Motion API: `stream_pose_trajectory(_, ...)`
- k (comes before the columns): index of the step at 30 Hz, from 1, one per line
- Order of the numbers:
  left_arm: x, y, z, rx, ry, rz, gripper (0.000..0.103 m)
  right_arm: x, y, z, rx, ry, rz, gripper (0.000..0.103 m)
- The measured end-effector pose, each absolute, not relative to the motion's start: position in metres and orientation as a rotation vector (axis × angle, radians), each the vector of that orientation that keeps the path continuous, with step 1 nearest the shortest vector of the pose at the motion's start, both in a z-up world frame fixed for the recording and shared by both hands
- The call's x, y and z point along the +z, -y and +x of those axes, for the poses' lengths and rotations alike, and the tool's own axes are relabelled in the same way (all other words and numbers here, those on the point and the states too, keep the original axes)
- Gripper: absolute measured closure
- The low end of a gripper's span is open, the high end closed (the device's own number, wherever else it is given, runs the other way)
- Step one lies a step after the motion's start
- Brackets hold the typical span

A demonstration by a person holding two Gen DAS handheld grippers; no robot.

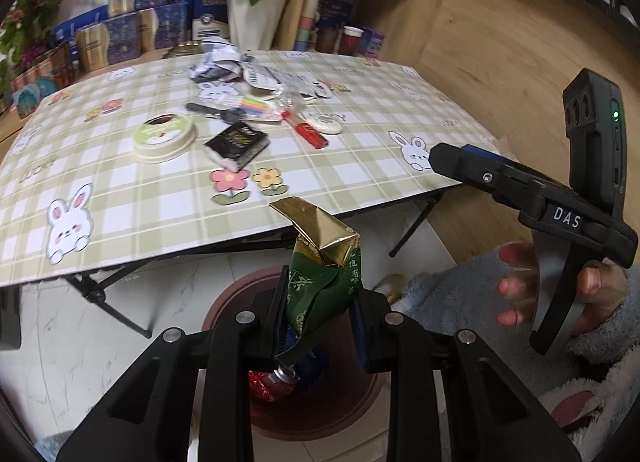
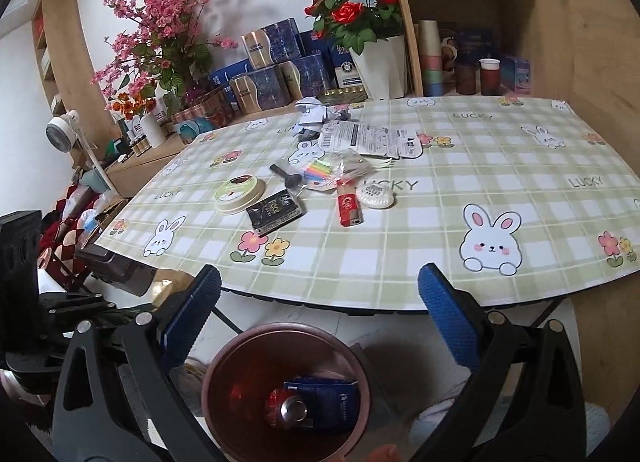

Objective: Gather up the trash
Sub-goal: 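Open the left gripper to drop the green-gold wrapper into the bin, then grasp the clear plastic wrapper with the right gripper while the left gripper grasps the yogurt cup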

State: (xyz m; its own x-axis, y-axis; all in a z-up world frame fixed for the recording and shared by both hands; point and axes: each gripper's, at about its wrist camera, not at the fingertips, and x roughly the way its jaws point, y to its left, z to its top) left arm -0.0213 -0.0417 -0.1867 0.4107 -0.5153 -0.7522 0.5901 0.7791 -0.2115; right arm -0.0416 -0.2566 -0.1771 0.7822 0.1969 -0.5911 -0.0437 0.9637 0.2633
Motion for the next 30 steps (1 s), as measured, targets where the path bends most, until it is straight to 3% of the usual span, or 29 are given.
stream_pose_trajectory(2, -0.186, 0.048, -0.019, -0.712, -0.911, 0.098, 0.074, -0.177, 0.261, -0.041, 0.120, -0.659, 0.252, 0.006)
stream_pose_trajectory(4, -0.184, 0.053, -0.018, -0.726, -0.897, 0.106, 0.051, -0.176, 0.267, -0.041, 0.101, -0.654, 0.262, 0.006)
stream_pose_trajectory(6, -0.179, 0.054, -0.018, -0.721, -0.866, 0.109, 0.036, -0.176, 0.272, -0.040, 0.086, -0.650, 0.271, 0.006)
stream_pose_trajectory(10, -0.168, 0.046, -0.017, -0.668, -0.813, 0.111, 0.015, -0.177, 0.275, -0.040, 0.064, -0.652, 0.282, 0.006)
stream_pose_trajectory(12, -0.163, 0.040, -0.016, -0.621, -0.792, 0.113, 0.009, -0.177, 0.276, -0.039, 0.059, -0.654, 0.284, 0.006)
stream_pose_trajectory(30, -0.147, -0.023, 0.011, -0.401, -0.755, 0.004, 0.006, -0.179, 0.270, -0.026, 0.046, -0.713, 0.269, 0.006)
